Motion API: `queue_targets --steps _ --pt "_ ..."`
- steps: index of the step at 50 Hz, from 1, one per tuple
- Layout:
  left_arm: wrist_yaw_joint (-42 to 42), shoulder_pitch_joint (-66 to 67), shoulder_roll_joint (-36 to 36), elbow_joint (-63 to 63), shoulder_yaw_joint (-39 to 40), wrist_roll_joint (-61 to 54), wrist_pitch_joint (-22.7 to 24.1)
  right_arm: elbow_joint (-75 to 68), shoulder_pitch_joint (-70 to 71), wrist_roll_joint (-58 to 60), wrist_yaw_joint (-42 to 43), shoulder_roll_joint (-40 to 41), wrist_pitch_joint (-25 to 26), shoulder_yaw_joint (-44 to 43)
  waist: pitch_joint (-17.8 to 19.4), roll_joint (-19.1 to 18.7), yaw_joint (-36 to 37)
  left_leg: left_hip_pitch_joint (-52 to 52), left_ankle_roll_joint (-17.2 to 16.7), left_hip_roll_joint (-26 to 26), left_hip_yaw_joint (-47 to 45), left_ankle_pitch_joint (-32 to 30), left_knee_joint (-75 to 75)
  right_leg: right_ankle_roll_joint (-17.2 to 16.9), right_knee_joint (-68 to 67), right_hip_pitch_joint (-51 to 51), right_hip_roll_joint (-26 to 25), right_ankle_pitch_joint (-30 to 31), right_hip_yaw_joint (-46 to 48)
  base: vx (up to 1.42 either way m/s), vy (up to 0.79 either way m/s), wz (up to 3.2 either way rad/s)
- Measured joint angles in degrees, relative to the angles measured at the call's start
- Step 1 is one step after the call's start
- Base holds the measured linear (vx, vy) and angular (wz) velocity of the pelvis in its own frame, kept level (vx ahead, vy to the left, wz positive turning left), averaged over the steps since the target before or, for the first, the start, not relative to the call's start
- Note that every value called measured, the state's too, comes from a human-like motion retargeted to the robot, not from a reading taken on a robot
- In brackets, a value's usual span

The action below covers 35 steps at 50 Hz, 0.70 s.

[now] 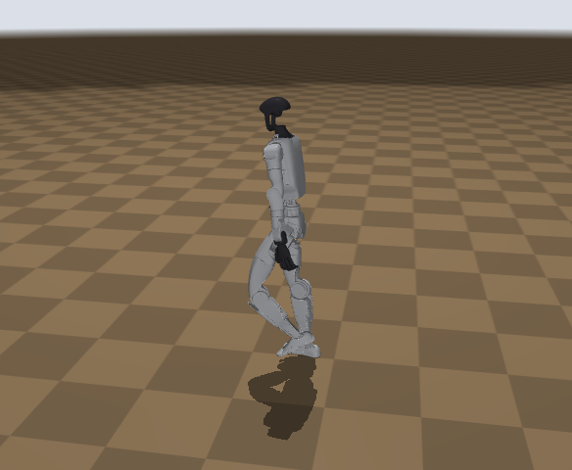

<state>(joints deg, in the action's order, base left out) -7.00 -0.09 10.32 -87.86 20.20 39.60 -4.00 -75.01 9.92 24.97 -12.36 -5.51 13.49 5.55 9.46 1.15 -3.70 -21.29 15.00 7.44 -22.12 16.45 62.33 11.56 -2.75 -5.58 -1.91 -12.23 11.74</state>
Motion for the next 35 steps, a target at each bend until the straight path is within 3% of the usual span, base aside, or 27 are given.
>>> queue_targets --steps 2,4,7,8,10,11,13,15,18,22,26,31,35 --pt "-1.28 -0.03 0.22 -2.42 -0.44 0.87 -1.35 2.55 0.82 0.26 -0.84 -0.01 -1.23 1.15 -1.24 0.45 -0.52 -1.33 -3.75 -5.81 1.68 -2.12 -14.22 -1.46 0.77 -0.02 2.03 -0.05 2.81 0.17 0.41 0.90" --pt "-2.17 0.09 0.53 -3.74 0.01 1.90 -1.94 4.97 1.48 1.00 -1.92 0.20 -2.51 2.30 -1.31 -0.37 0.93 0.59 -9.52 -7.39 5.04 -5.35 -28.10 -2.34 1.14 -1.42 0.83 -0.79 2.60 0.37 0.20 -0.15" --pt "-2.26 1.00 0.41 -4.22 0.92 2.56 -1.65 7.47 2.19 2.22 -3.47 0.28 -4.18 4.14 -1.33 -3.23 4.27 5.52 -19.02 -6.80 10.76 -17.88 -44.04 -5.84 1.59 -5.10 -1.70 -2.41 5.34 0.46 0.19 -0.92" --pt "-1.95 1.61 0.15 -4.32 0.89 2.23 -1.61 7.83 2.14 2.73 -4.29 0.16 -4.64 4.79 -1.76 -3.35 4.43 6.90 -17.34 -7.59 13.32 -17.80 -45.76 -7.54 1.36 -6.30 -1.45 -3.41 6.00 0.66 0.23 -0.44" --pt "-1.41 3.09 -0.38 -4.96 0.65 1.10 -2.15 7.66 1.52 5.62 -6.99 0.19 -5.38 5.42 -3.86 -3.26 2.23 7.14 -10.59 -8.22 8.79 -16.28 -43.88 -11.58 -0.80 -7.25 -0.73 -5.35 5.31 0.73 0.28 0.17" --pt "-2.00 2.44 -0.35 -5.11 2.36 0.84 -2.96 6.70 2.26 8.07 -7.23 1.03 -5.50 5.83 -3.81 -2.98 -0.19 6.04 -9.93 -7.11 8.69 -15.41 -41.91 -12.93 -3.78 -6.09 -0.40 -5.09 4.87 0.34 0.10 0.25" --pt "-3.52 0.93 0.16 -4.16 3.82 0.53 -4.00 5.25 2.59 9.13 -4.85 2.55 -4.89 7.42 -2.81 -3.38 -3.61 6.16 -10.47 -7.09 15.37 -14.31 -40.92 -15.37 -11.25 -3.51 -0.49 -2.70 5.82 0.14 -0.02 0.05" --pt "-4.28 -0.01 0.40 -1.61 2.44 0.00 -3.65 4.49 1.13 6.83 -1.47 2.82 -4.59 8.95 -2.07 -4.00 -2.33 9.52 -10.76 -4.39 12.99 -13.63 -42.90 -15.82 -21.58 0.15 -0.15 0.68 5.07 0.42 0.06 -0.62" --pt "-1.57 -2.88 0.90 1.88 -2.56 -3.15 -1.08 5.55 -1.10 5.52 3.68 0.97 -4.99 6.57 -2.53 -5.50 0.68 12.50 -12.28 -1.30 9.08 -12.71 -45.45 -16.36 -35.14 7.02 1.29 -0.36 5.29 0.30 0.07 -0.52" --pt "0.85 -6.83 0.89 5.95 -3.29 -5.07 -0.12 4.41 -3.78 7.44 13.09 0.42 -6.63 1.90 -2.39 -6.44 -4.19 15.11 -12.23 -0.28 8.25 -12.36 -47.98 -15.68 -43.67 13.61 3.39 -1.99 10.50 0.28 0.07 0.38" --pt "-1.53 -9.96 1.15 10.93 -5.47 -6.82 0.89 -0.73 -5.44 1.91 9.31 -1.26 -6.38 -0.46 -2.34 -4.98 -6.38 18.51 -11.20 -2.88 7.52 -12.40 -51.73 -14.85 -39.33 18.44 2.66 -2.02 11.29 0.34 0.05 0.13" --pt "-2.77 -11.98 2.66 14.99 -9.10 -6.87 4.14 -7.99 -7.57 -1.18 0.16 -2.19 -2.69 -3.40 -2.41 -1.35 -7.30 24.22 -11.04 -7.99 5.57 -11.72 -56.57 -12.15 -22.44 20.26 1.20 0.84 12.03 0.32 -0.04 -0.18" --pt "-2.46 -12.02 3.29 15.44 -10.69 -4.16 4.87 -13.55 -8.78 -1.46 -1.17 -2.61 -0.18 -4.72 -2.29 1.14 -6.41 29.64 -10.99 -11.95 3.74 -9.88 -59.40 -9.59 -10.28 17.32 1.96 4.05 23.14 0.43 -0.06 -0.47"
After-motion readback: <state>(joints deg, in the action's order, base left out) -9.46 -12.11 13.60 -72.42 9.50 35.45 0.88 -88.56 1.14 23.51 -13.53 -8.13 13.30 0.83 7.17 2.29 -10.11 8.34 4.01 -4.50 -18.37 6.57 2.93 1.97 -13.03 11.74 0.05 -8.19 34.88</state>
